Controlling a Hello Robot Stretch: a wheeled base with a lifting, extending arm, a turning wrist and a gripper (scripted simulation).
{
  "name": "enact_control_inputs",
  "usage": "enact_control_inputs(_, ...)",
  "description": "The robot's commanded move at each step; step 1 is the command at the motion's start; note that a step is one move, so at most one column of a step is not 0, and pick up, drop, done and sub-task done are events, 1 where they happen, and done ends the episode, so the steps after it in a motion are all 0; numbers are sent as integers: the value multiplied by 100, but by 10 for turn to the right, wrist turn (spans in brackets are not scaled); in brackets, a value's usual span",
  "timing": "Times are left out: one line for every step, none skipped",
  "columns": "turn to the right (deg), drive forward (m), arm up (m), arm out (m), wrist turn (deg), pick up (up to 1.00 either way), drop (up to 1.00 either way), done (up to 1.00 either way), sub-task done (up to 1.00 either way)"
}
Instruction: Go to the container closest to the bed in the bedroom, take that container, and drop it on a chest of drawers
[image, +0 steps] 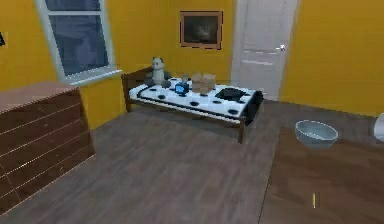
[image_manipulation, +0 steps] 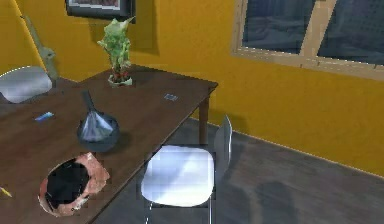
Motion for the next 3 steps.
enact_control_inputs(-120,0,0,0,0,0,0,0,0)
enact_control_inputs(0,45,0,0,0,0,0,0,0)
enact_control_inputs(270,0,0,0,0,0,0,0,0)
